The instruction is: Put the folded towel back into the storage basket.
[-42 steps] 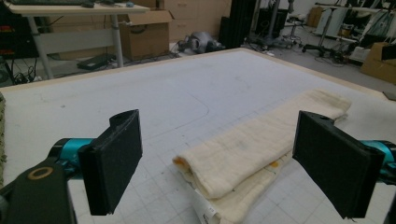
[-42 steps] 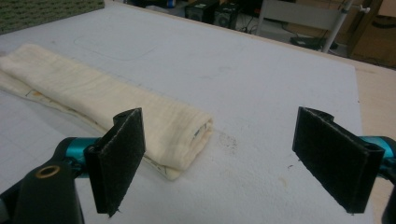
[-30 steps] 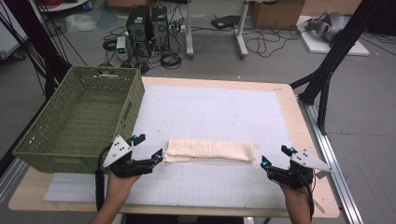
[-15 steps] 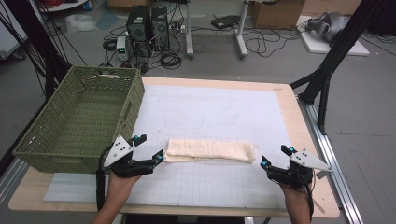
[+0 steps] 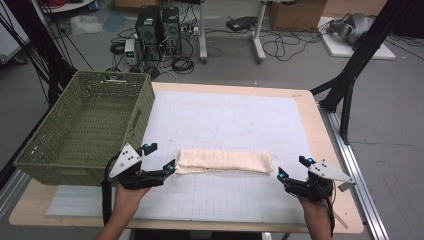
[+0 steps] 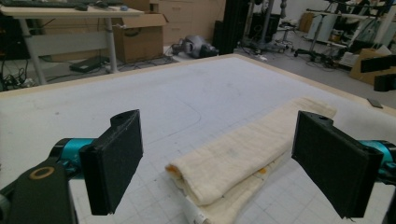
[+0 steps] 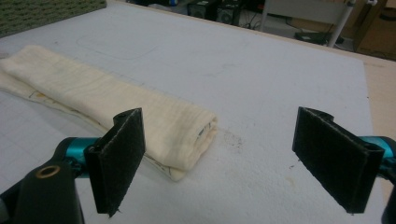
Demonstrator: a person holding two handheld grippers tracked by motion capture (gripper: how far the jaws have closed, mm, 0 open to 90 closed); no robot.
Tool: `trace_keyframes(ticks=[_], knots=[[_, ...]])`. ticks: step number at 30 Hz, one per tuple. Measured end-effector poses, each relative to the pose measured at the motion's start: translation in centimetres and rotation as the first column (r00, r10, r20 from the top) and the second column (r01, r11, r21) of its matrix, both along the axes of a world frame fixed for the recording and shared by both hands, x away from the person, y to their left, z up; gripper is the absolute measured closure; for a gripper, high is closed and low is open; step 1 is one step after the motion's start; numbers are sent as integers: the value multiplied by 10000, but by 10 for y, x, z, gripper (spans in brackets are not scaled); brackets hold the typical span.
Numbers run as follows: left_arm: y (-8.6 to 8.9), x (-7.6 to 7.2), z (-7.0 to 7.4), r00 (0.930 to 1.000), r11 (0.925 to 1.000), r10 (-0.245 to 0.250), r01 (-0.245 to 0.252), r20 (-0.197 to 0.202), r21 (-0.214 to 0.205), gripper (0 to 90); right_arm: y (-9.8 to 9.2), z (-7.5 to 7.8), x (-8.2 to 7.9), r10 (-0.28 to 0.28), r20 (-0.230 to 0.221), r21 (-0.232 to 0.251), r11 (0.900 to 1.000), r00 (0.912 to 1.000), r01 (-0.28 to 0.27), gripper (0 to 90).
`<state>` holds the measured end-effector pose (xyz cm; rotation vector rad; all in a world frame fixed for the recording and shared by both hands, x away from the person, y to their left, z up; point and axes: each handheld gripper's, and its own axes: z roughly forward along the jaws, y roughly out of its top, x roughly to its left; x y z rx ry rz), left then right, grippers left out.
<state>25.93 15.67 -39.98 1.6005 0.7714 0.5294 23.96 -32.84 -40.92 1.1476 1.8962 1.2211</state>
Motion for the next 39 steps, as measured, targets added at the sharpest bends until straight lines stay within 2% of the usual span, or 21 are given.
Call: trace_keyframes(ticks=[5, 7, 11, 12, 13, 14, 19, 22, 24, 26, 27, 29, 30, 39], knots=[[-4, 2, 11, 9991, 9991, -406, 404, 103, 128, 165, 0, 0, 0, -34, -56, 41, 10000, 10000, 35, 159], [-3, 5, 15, 9989, 9990, -452, 452, 127, -9, 163, 0, 0, 0, 22, -59, 30, 10000, 10000, -22, 159], [-2, 11, 20, 9993, 9993, -368, 368, 45, 25, 162, 1, 0, 0, -24, -121, 101, 9999, 9999, 25, 159], [-2, 13, 21, 9993, 9993, -366, 366, -88, 34, 162, 1, 1, 0, -50, -143, 131, 9999, 9999, 51, 159], [-3, 18, 23, 9976, 9991, -424, 428, -547, 75, 162, 1, 1, 0, -35, -147, 167, 9999, 9999, 38, 159], [-3, 18, 23, 9976, 9991, -424, 428, -547, 75, 162, 1, 1, 0, -30, -169, 149, 9999, 9999, 32, 159], [-13, 32, 23, 9870, 9966, -715, 767, -1439, 309, 164, 3, 0, 1, -8, -237, 84, 10000, 9997, 10, 159], [-18, 36, 22, 9852, 9960, -744, 810, -1543, 368, 165, 3, 0, 1, 18, -264, 62, 10000, 9996, -16, 159], [-25, 43, 18, 9826, 9946, -717, 833, -1712, 616, 165, 2, 0, 1, 64, -220, 93, 9999, 9997, -62, 159], [-27, 45, 17, 9820, 9946, -680, 805, -1762, 650, 165, 2, 0, 1, 111, -227, 139, 9998, 9997, -108, 158], [-30, 51, 13, 9764, 9946, -592, 756, -2078, 718, 165, 1, -1, 1, 155, -216, 121, 9998, 9996, -152, 159], [-32, 53, 12, 9741, 9947, -537, 715, -2197, 738, 165, 1, -1, 1, 148, -237, 135, 9998, 9996, -144, 158], [-34, 57, 8, 9708, 9946, -487, 687, -2348, 776, 165, 1, -1, 1, 157, -238, 149, 9998, 9996, -154, 159], [-38, 65, 0, 9625, 9920, -297, 614, -2698, 1099, 195, 1, -1, 1, 149, -285, 163, 9998, 9995, -144, 159]])
